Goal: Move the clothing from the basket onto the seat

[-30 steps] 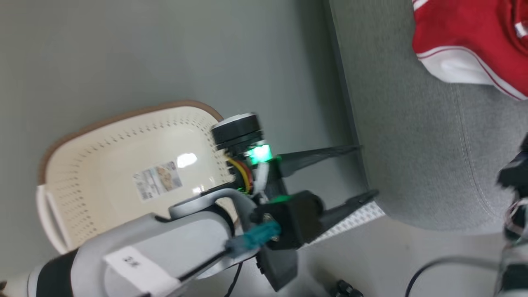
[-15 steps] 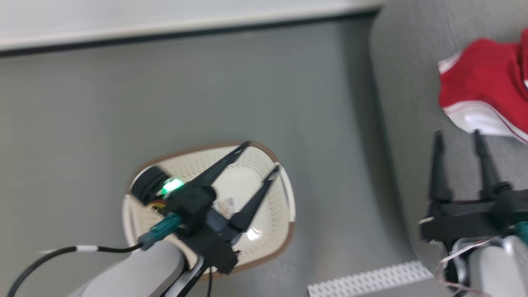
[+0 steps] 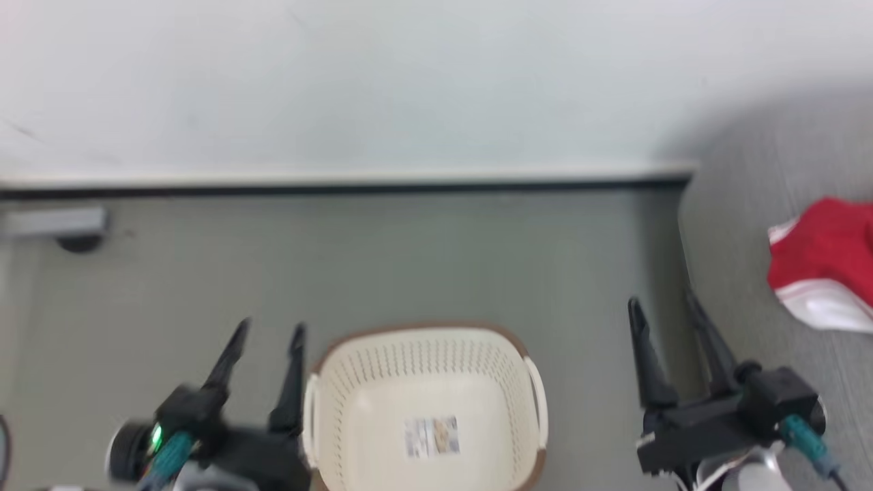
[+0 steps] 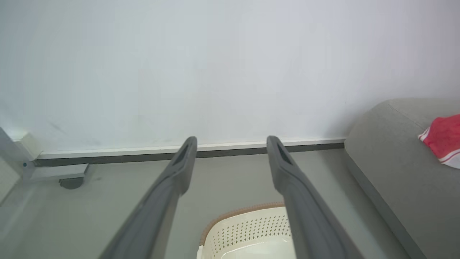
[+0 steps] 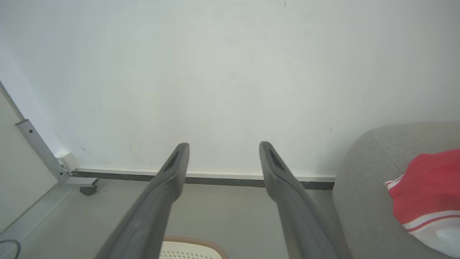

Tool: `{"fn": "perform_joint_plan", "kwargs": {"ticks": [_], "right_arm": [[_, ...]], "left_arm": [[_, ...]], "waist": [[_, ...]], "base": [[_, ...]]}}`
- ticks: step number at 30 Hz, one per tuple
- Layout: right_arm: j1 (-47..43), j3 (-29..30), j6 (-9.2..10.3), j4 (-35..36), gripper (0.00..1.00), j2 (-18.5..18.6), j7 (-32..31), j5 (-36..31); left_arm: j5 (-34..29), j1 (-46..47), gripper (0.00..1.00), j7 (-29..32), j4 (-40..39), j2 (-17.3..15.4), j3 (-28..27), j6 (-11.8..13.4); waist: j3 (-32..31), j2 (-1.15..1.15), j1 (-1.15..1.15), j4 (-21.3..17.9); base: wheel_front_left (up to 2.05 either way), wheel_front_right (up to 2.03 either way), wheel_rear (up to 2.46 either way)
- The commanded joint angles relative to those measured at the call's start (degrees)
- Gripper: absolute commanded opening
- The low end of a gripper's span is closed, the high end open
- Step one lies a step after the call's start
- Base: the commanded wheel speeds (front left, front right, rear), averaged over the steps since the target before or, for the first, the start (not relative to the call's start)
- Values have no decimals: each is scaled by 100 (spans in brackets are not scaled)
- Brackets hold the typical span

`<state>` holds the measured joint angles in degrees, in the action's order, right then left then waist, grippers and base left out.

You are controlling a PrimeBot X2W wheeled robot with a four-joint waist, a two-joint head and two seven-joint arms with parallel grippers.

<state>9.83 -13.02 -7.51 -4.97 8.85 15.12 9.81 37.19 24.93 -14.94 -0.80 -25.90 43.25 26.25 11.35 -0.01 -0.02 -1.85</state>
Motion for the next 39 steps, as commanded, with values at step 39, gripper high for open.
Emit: {"fn": "perform_joint_plan", "kwargs": {"ticks": [39], "right_arm": [[-2006, 47, 4, 371, 100, -84, 9, -144]], "left_arm": [[-2659, -3550, 100, -28, -23, 1718, -3410, -2261]], "waist": [[-1760, 1, 2, 541]], "base": [[0, 0, 0]]}}
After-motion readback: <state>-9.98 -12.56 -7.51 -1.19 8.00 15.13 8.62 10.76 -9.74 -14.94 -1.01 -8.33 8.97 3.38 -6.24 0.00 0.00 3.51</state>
